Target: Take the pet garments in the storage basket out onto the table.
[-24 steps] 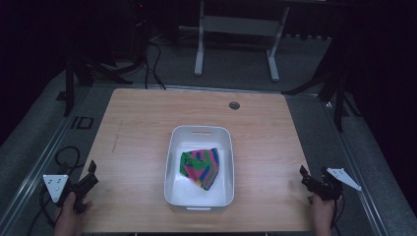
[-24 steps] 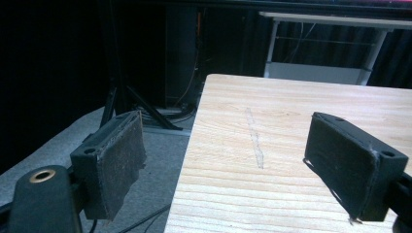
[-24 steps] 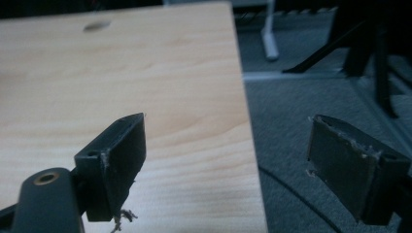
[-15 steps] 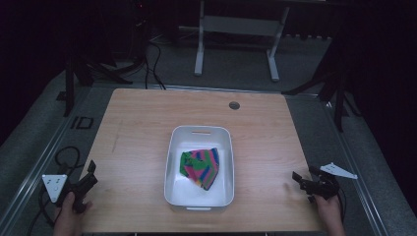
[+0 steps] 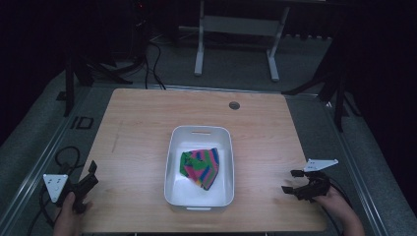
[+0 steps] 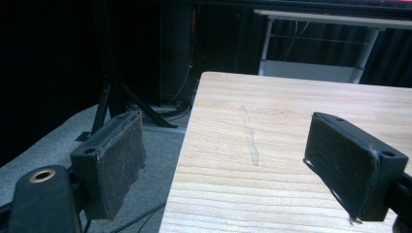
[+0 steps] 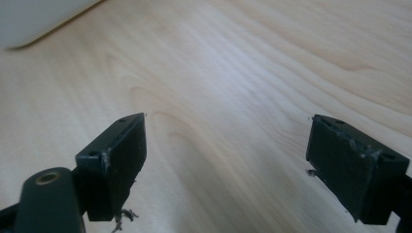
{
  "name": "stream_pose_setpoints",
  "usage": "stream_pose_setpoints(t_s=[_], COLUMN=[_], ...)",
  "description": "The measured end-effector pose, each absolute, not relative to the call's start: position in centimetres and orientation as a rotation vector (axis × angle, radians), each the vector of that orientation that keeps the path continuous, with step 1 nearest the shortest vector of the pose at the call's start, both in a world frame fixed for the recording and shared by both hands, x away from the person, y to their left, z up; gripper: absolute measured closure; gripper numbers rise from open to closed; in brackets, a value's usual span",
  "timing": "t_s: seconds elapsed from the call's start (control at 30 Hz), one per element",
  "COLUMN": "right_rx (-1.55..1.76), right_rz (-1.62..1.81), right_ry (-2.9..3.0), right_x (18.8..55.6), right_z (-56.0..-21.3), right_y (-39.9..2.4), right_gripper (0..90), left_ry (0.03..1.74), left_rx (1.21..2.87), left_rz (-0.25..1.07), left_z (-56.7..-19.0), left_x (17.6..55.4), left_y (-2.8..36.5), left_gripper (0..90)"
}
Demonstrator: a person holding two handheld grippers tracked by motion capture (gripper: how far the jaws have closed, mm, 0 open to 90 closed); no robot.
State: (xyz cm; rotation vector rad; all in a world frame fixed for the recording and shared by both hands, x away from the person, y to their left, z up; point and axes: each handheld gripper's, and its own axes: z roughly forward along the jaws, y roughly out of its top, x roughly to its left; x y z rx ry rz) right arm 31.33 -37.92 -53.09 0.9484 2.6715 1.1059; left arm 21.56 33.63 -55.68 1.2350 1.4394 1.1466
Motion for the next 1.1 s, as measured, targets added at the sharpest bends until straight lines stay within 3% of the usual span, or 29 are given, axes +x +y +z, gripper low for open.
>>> stream_pose_setpoints(t_s=[0.57, 1.1], right_rx=[0.714, 0.435], right_rz=[1.036, 1.075], right_ry=[2.856, 2.861], right_x=[32.0, 32.6], right_z=[-50.9, -44.9], right_y=[-32.7, -27.6], right_gripper=[15.0, 16.6], left_ry=[1.437, 1.427], left_rx=[1.237, 1.254], left_rz=[1.146, 1.150], left_z=[-55.7, -55.7], left_x=[21.6, 21.6], left_y=[33.6, 33.5], left_gripper=[15.1, 15.1])
